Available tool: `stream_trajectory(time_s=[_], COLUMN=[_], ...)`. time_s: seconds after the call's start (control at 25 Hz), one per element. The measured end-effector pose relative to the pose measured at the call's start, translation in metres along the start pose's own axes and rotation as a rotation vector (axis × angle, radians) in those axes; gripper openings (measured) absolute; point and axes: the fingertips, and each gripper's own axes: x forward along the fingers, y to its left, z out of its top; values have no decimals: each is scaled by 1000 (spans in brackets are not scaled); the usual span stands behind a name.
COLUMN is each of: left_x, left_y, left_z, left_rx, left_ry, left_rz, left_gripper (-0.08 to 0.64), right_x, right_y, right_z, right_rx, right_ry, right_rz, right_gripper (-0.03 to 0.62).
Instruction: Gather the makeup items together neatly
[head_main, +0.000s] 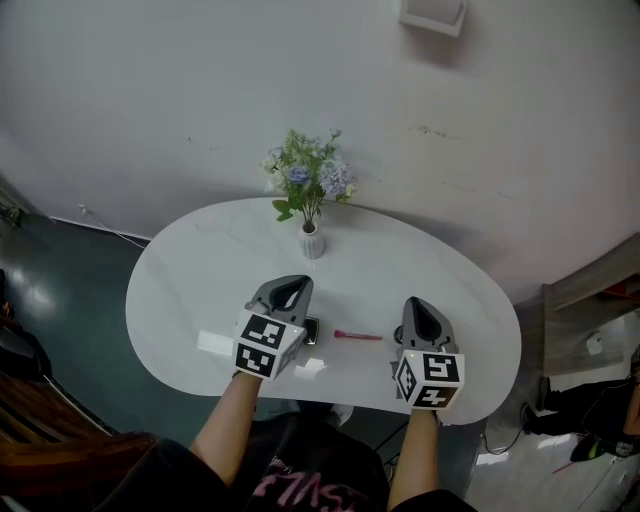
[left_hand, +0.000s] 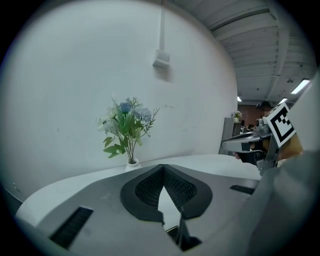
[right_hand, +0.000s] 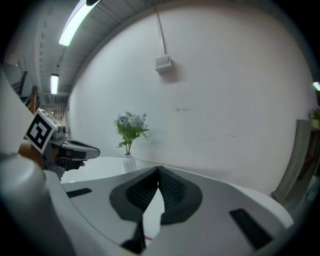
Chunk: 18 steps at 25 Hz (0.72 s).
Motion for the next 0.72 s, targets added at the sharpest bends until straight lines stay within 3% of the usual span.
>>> stream_trajectory(time_s=[0.4, 0.72], left_x=[-25, -41], left_y=[-14, -26], left_z=[48, 63], left_rx=[43, 76], left_ry=[-115, -168], left_rz=[33, 65], left_gripper=[11, 11], right_x=[-34, -53], right_y=[-11, -14], right_z=[39, 54], right_rx=[-56, -80], right_ry=[-101, -155], right_rz=[-14, -13], right_gripper=[63, 63])
